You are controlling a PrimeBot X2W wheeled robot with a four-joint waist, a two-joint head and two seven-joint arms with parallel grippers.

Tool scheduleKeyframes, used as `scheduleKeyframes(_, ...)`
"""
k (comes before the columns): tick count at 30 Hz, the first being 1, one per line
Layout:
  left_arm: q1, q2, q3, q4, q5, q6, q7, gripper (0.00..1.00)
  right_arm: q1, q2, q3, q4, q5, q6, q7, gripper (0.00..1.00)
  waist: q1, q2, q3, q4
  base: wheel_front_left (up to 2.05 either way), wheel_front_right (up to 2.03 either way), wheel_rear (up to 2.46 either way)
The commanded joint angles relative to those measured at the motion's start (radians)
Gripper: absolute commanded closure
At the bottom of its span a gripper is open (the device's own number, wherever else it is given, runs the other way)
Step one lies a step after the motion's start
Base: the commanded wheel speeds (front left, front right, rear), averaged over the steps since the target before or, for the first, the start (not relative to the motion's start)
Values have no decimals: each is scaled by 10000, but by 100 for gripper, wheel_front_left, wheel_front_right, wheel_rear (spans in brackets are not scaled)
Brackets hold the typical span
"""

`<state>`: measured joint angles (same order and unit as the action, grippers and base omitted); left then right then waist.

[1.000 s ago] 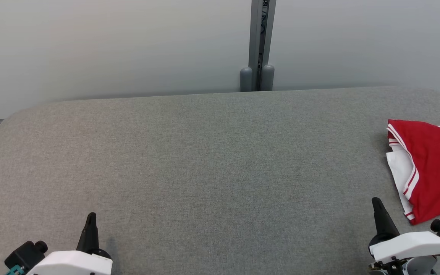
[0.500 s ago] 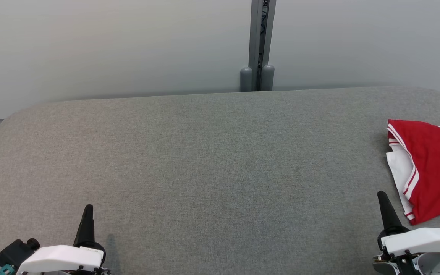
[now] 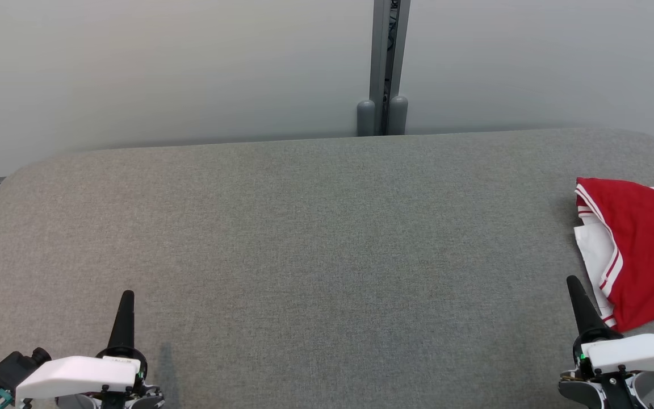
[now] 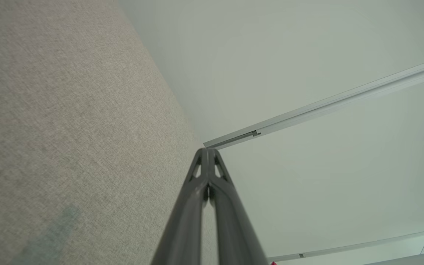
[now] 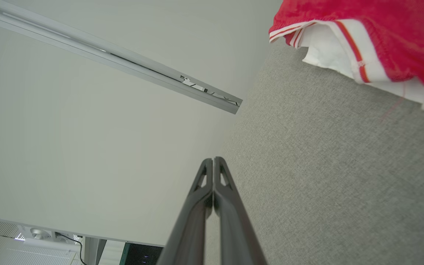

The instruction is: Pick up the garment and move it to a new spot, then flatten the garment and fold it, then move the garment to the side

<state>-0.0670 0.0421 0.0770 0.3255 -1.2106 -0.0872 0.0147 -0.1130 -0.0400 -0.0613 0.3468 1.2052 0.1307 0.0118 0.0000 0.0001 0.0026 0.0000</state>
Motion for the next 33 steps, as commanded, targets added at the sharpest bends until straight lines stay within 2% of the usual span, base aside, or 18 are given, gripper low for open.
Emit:
scheduleKeyframes(1, -251, 68, 58, -153, -279, -79, 47, 100, -15, -90, -74, -149, 282, 1, 97, 100, 0, -1, 0, 0, 0, 0, 0)
scheduleKeyframes(33, -434, 98, 303, -642, -2945, -367, 741, 100, 52, -129, -421, -802, 2986, 2, 781, 100, 0, -1, 3, 0, 0, 0, 0)
